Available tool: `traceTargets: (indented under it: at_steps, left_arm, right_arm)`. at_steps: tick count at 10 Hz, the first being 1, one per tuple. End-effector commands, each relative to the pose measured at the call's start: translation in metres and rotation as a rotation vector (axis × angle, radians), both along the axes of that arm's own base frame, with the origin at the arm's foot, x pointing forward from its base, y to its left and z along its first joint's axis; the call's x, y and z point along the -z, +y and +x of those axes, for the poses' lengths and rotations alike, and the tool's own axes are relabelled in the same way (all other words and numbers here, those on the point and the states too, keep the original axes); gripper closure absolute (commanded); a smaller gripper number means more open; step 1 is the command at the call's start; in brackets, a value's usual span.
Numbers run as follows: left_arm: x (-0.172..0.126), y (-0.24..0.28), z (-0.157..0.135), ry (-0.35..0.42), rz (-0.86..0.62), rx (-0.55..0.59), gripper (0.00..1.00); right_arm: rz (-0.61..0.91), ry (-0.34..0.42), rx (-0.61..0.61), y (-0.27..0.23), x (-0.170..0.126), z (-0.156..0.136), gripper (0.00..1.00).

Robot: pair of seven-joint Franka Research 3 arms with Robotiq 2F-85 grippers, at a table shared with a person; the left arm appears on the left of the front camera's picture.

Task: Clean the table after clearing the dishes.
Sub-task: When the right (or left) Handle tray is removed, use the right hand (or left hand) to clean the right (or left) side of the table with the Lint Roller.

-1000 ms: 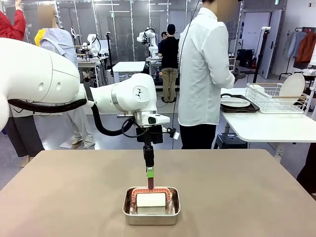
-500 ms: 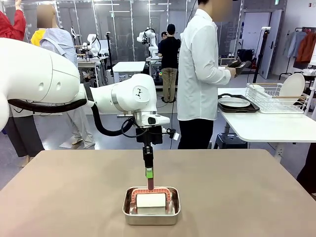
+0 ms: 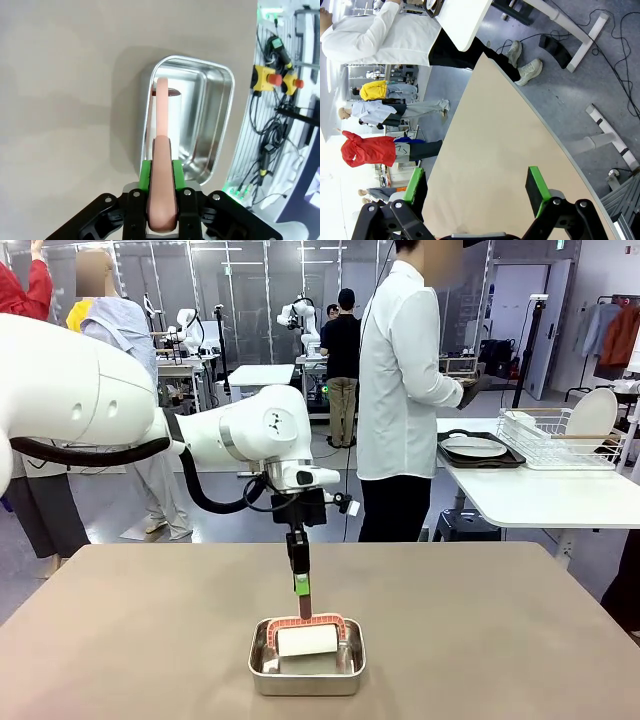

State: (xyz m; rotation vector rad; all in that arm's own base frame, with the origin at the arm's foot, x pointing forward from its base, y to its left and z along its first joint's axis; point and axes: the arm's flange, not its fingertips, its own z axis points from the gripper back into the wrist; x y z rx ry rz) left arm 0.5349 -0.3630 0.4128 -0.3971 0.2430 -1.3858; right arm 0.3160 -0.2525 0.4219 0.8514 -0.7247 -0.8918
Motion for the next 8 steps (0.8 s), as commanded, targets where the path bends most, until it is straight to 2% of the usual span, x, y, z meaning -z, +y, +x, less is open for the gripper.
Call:
traceTargets:
  at_steps: [1, 2, 3, 4, 5, 7, 8]
  left_arm:
    - [-0.048, 0.022, -0.027, -0.033, -0.077, -0.173, 1.00]
    - [-0.066, 0.043, -0.038, -0.099, -0.013, -0.354, 1.00]
    - [-0.080, 0.065, -0.052, -0.161, -0.031, -0.514, 1.00]
    - [-0.094, 0.092, -0.062, -0.199, -0.125, -0.650, 1.00]
    - [-0.100, 0.124, -0.069, -0.208, -0.210, -0.796, 1.00]
    - [-0.091, 0.182, -0.077, -0.242, -0.323, -1.052, 1.00]
    - [-0.084, 0.205, -0.077, -0.228, -0.350, -1.171, 1.00]
  right_arm:
    - [-0.003, 0.001, -0.008, -0.001, -0.001, -0.002, 0.00]
    - [-0.003, 0.001, -0.008, -0.001, -0.001, -0.002, 0.00]
    - [-0.003, 0.001, -0.008, -0.001, -0.001, -0.002, 0.00]
    - [-0.003, 0.001, -0.008, -0.001, -0.001, -0.002, 0.00]
    - [-0.003, 0.001, -0.008, -0.001, -0.001, -0.002, 0.00]
    - [-0.003, 0.001, -0.008, -0.001, -0.001, -0.002, 0.00]
    - [-0.003, 0.001, -0.008, -0.001, -0.001, -0.002, 0.00]
